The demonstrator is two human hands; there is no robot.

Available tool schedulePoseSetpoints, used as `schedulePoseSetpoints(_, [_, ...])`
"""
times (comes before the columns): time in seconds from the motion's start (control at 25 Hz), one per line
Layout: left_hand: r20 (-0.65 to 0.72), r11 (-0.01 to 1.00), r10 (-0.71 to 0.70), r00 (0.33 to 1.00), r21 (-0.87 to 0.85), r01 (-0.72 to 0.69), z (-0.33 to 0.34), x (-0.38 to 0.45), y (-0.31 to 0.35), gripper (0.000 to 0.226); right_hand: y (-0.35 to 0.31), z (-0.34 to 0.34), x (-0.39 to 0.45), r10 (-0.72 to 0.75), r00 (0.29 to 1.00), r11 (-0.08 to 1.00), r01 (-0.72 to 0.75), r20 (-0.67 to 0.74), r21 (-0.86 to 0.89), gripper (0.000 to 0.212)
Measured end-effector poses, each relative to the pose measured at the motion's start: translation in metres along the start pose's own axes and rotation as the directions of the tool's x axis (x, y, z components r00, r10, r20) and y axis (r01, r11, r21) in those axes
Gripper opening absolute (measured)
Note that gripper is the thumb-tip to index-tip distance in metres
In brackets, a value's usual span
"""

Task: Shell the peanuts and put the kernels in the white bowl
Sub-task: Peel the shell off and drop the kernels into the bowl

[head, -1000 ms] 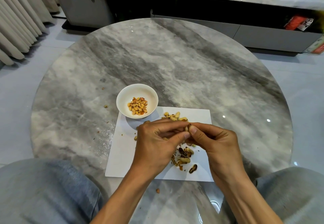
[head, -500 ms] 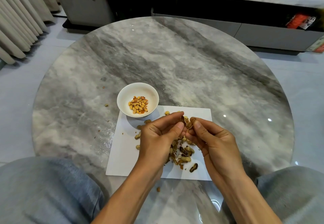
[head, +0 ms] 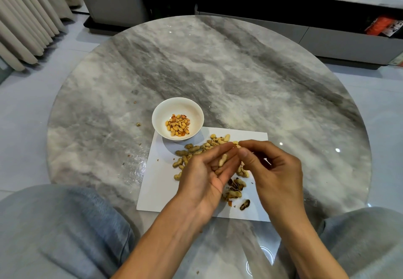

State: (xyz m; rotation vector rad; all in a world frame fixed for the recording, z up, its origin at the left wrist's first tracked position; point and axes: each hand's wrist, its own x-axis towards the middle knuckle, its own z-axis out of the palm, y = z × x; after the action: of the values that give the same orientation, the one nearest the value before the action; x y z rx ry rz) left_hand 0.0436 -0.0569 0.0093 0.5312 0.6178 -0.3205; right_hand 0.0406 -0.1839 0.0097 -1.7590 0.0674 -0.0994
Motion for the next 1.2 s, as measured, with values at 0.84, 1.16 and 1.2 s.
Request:
schedulePoseSetpoints(0.84, [-0.209, 0.896, 0.237, 0.949, 0.423, -0.131, -0.026, 0.002, -0.002, 0.055, 0.006, -0.016, -0.007, 0.289, 0.944, 0.945, -0.255, 0.16, -0.204, 0.015])
schedulePoseSetpoints(1.16, [-0.069, 0.752, 0.231, 0.97, 0.645, -0.133, -0.031, -0.018, -0.013, 0.04, 0.013, -0.021, 0.0, 0.366, 0.87, 0.925, -0.301, 0.33, -0.232, 0.018])
schedulePoseSetpoints(1.2, [-0.062, 0.765, 0.237, 0.97, 0.628, -0.147, -0.032, -0.02, -0.013, 0.045, 0.014, -0.021, 0.0, 0.372, 0.859, 0.924, -0.306, 0.353, -0.229, 0.019])
